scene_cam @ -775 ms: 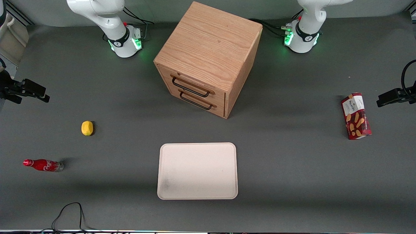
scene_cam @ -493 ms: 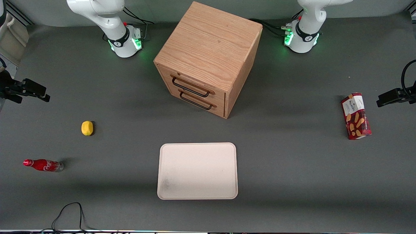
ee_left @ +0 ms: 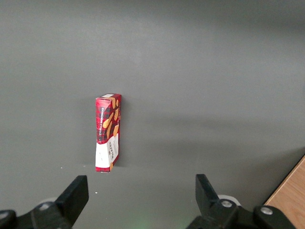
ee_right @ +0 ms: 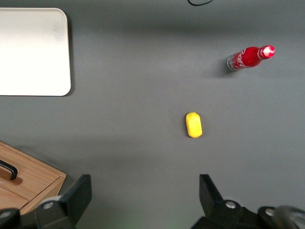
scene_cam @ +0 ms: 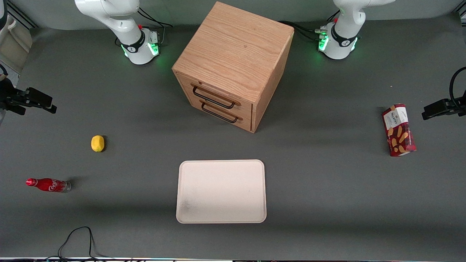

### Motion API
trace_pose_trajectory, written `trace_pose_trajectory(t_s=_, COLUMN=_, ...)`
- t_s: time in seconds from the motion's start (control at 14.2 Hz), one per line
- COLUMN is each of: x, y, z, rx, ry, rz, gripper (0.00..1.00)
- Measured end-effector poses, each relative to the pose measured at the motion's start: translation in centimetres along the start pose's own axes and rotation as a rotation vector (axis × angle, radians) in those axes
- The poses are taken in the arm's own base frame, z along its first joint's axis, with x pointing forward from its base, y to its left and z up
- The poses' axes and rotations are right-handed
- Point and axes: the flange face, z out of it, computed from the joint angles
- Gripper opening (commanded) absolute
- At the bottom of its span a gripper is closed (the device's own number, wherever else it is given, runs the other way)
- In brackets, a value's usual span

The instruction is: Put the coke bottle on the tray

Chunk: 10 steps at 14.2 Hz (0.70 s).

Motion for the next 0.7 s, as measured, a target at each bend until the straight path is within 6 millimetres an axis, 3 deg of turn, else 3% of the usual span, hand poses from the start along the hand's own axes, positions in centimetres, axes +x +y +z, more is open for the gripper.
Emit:
trace_pose_trajectory(t_s=0.42, x=0.2, y=1.0, z=0.3, rx=-0.006, ry=-0.004, rz=0.009, gripper=1.0)
trace_pose_trajectory(t_s=0.7, x=2.7, y=6.5, z=1.1, rx=-0.017, ry=-0.027, rz=-0.002, gripper=1.0)
